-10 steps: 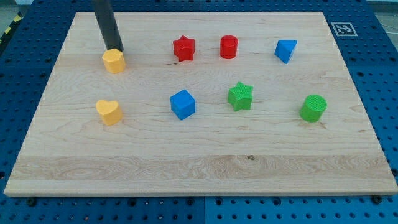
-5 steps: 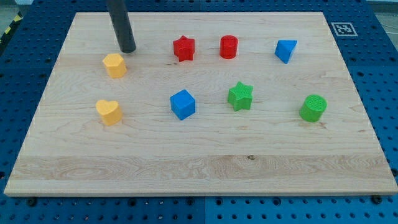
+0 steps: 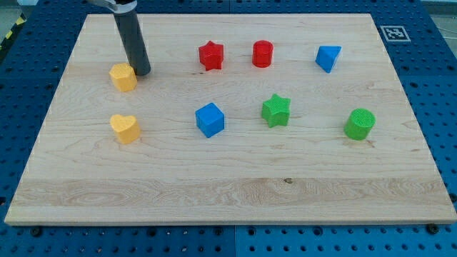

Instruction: Place the yellow hexagon at the center left side of the board

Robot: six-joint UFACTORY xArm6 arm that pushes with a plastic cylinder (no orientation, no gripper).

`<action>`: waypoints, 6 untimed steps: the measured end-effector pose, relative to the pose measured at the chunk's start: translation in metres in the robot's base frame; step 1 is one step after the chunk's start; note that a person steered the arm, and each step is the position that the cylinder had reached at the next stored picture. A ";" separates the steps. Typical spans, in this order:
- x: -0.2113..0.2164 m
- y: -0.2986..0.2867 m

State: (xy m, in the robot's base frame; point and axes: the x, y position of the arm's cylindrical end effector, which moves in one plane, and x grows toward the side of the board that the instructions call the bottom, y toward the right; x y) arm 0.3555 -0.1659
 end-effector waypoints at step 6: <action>0.068 0.047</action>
State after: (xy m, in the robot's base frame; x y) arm 0.4234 -0.1193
